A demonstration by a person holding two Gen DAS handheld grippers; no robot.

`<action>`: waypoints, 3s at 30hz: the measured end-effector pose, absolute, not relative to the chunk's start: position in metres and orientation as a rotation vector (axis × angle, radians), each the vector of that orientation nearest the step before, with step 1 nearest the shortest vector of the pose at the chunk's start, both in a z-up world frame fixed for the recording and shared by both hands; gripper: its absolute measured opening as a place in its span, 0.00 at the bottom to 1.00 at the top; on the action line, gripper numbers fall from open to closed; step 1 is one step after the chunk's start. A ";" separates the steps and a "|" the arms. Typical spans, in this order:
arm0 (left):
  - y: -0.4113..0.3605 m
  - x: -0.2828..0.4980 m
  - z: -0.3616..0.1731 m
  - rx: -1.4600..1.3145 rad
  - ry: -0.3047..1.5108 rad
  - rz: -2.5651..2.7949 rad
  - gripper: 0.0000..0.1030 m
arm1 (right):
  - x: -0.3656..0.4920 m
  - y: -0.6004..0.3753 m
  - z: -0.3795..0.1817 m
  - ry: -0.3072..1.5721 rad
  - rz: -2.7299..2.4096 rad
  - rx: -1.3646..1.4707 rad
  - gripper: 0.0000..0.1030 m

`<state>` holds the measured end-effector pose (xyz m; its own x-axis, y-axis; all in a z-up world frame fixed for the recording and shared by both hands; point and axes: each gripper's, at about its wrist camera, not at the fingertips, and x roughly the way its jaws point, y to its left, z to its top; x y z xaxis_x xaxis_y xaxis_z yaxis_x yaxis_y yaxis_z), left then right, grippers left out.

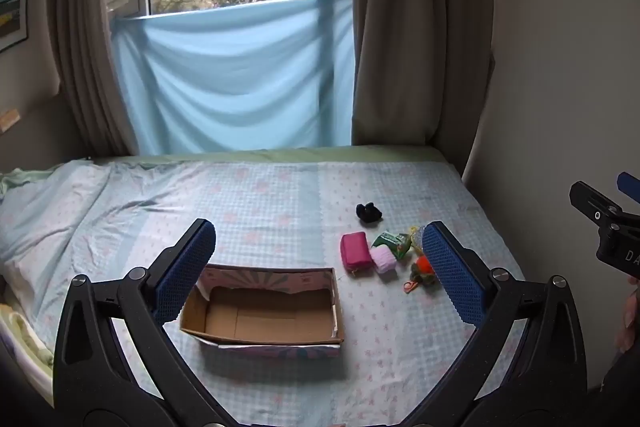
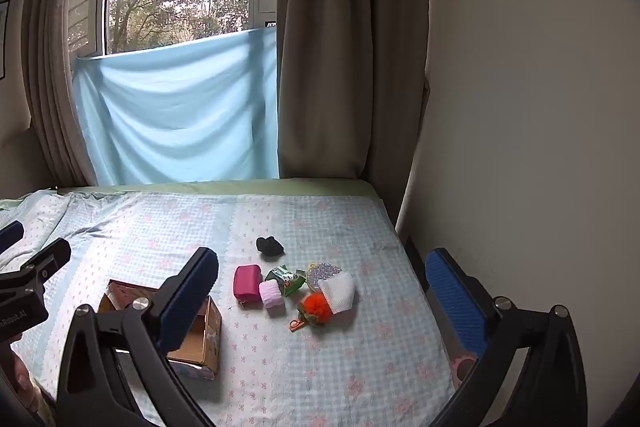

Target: Organize soft objects

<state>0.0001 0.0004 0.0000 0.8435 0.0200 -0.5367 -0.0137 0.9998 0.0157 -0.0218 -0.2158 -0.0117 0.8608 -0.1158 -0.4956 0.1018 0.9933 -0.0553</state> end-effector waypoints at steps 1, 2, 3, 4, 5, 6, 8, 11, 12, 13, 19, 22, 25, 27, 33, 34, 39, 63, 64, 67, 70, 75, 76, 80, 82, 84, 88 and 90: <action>0.001 0.000 0.000 0.010 0.566 0.025 1.00 | -0.022 -0.215 -0.011 0.520 -0.115 -0.029 1.00; 0.002 0.000 0.001 0.008 0.566 0.031 1.00 | -0.023 -0.214 -0.010 0.516 -0.117 -0.033 1.00; 0.002 0.000 0.001 0.008 0.565 0.040 1.00 | -0.023 -0.213 -0.008 0.513 -0.119 -0.035 1.00; 0.002 0.000 0.002 0.010 0.564 0.050 1.00 | -0.019 -0.219 -0.011 0.512 -0.104 -0.019 1.00; 0.002 0.000 0.002 0.012 0.563 0.058 1.00 | -0.020 -0.219 -0.011 0.510 -0.100 -0.017 1.00; 0.002 0.000 0.003 0.011 0.564 0.064 1.00 | -0.020 -0.219 -0.010 0.509 -0.098 -0.017 1.00; -0.004 0.001 -0.002 0.013 0.554 0.032 1.00 | -0.021 -0.219 -0.010 0.506 -0.097 -0.022 1.00; -0.009 0.001 -0.003 0.019 0.552 0.038 1.00 | -0.014 -0.218 -0.018 0.513 -0.088 -0.024 1.00; -0.011 0.001 -0.003 0.021 0.551 0.040 1.00 | -0.014 -0.219 -0.019 0.513 -0.085 -0.023 1.00; -0.012 0.001 -0.003 0.021 0.550 0.042 1.00 | -0.013 -0.219 -0.019 0.513 -0.082 -0.020 1.00; -0.005 0.004 0.000 0.001 0.557 0.047 0.99 | -0.011 -0.218 -0.019 0.517 -0.081 -0.021 1.00; -0.003 0.005 0.001 -0.004 0.559 0.050 1.00 | -0.011 -0.218 -0.018 0.518 -0.078 -0.021 1.00; -0.002 0.005 0.001 -0.005 0.561 0.051 1.00 | -0.011 -0.216 -0.018 0.519 -0.074 -0.022 1.00; -0.002 0.005 0.001 -0.005 0.561 0.050 1.00 | -0.011 -0.216 -0.018 0.519 -0.073 -0.022 1.00; -0.002 0.005 0.001 -0.006 0.561 0.051 1.00 | -0.012 -0.216 -0.019 0.520 -0.073 -0.021 1.00; -0.002 0.005 0.001 -0.006 0.561 0.051 1.00 | -0.012 -0.216 -0.019 0.519 -0.073 -0.022 1.00; -0.004 0.005 0.001 -0.003 0.563 0.051 0.99 | -0.012 -0.217 -0.019 0.522 -0.070 -0.019 1.00; -0.004 0.010 -0.001 -0.010 0.563 0.048 1.00 | -0.007 -0.216 -0.017 0.519 -0.069 -0.016 1.00; -0.005 0.010 -0.001 -0.011 0.563 0.048 1.00 | -0.006 -0.216 -0.017 0.519 -0.069 -0.016 1.00; -0.003 0.010 -0.001 -0.010 0.563 0.048 1.00 | -0.007 -0.216 -0.017 0.519 -0.070 -0.016 1.00; -0.003 0.010 -0.001 -0.012 0.563 0.047 1.00 | -0.006 -0.216 -0.017 0.519 -0.069 -0.016 1.00; -0.003 0.010 -0.001 -0.011 0.563 0.048 1.00 | -0.006 -0.216 -0.017 0.519 -0.069 -0.016 1.00; -0.003 0.010 -0.001 -0.012 0.563 0.047 1.00 | -0.006 -0.216 -0.017 0.519 -0.069 -0.016 1.00; -0.002 0.010 0.000 -0.014 0.564 0.046 1.00 | -0.006 -0.216 -0.017 0.520 -0.068 -0.016 1.00; -0.002 0.010 0.000 -0.013 0.564 0.046 0.99 | -0.006 -0.216 -0.017 0.519 -0.068 -0.016 1.00; -0.002 0.010 0.000 -0.014 0.564 0.046 1.00 | -0.006 -0.216 -0.017 0.520 -0.068 -0.016 1.00; -0.001 0.011 -0.002 -0.017 0.566 0.046 1.00 | -0.006 -0.216 -0.017 0.520 -0.068 -0.015 1.00; 0.000 0.012 -0.002 -0.019 0.569 0.045 1.00 | -0.006 -0.215 -0.017 0.519 -0.068 -0.016 1.00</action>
<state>0.0119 0.0004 -0.0021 0.8412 0.0369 -0.5394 -0.0476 0.9988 -0.0060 -0.0065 -0.2154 -0.0172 0.8659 -0.0692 -0.4954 0.0609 0.9976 -0.0330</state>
